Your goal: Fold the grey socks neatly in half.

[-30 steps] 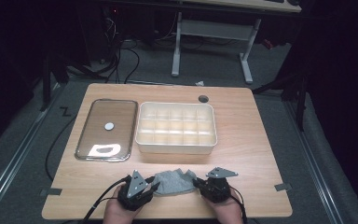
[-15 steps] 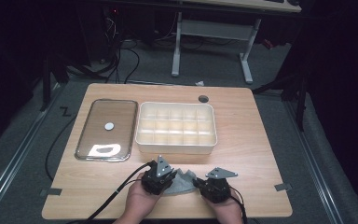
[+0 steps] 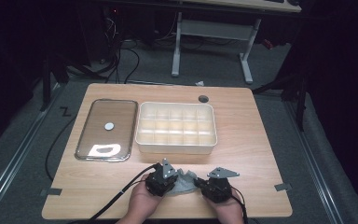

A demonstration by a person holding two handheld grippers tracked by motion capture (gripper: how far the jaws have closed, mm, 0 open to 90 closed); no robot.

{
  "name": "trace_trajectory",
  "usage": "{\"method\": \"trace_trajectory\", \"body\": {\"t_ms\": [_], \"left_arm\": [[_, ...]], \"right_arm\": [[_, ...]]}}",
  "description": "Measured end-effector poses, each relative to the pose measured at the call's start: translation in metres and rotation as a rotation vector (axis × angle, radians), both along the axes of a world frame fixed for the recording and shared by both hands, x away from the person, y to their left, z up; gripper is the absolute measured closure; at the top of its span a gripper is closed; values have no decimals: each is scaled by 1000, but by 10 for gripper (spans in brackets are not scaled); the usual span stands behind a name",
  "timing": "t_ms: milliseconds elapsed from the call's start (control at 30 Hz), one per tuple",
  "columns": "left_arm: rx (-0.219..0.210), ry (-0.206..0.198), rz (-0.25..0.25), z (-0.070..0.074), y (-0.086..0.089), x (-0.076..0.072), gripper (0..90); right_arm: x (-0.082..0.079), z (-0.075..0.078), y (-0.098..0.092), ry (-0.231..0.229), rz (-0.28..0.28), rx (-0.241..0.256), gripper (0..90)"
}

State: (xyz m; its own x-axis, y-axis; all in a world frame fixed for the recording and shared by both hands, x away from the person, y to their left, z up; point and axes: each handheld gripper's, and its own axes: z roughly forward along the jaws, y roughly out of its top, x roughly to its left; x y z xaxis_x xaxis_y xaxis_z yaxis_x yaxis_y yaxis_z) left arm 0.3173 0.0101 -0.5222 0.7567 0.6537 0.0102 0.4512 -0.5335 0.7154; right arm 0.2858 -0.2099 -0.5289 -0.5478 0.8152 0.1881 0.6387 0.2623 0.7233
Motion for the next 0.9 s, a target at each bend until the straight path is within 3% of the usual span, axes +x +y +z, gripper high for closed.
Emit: {"method": "trace_trajectory", "body": {"t_ms": [300,467,633,767,800,900], "left_arm": [[17,-44,12,-2,-8,-3,761],[28,-67,23,-3,-16,-3,746],[27,-68,22,-1,-19,-2,723],[-42,-75,39,10,-2,-4,668],[-64,-87,54,16,11,-6,665],[-86,-90,73,19,26,-9,664]], "right_arm": [[-6,14,-4,-42,3,68,863],[-10,23,2,-91,9,74,867],[-10,24,2,-100,2,62,866],[-10,22,-5,-93,-18,67,865],[-10,22,-6,-94,-22,71,864],[-10,22,-8,-88,-30,74,864]]}}
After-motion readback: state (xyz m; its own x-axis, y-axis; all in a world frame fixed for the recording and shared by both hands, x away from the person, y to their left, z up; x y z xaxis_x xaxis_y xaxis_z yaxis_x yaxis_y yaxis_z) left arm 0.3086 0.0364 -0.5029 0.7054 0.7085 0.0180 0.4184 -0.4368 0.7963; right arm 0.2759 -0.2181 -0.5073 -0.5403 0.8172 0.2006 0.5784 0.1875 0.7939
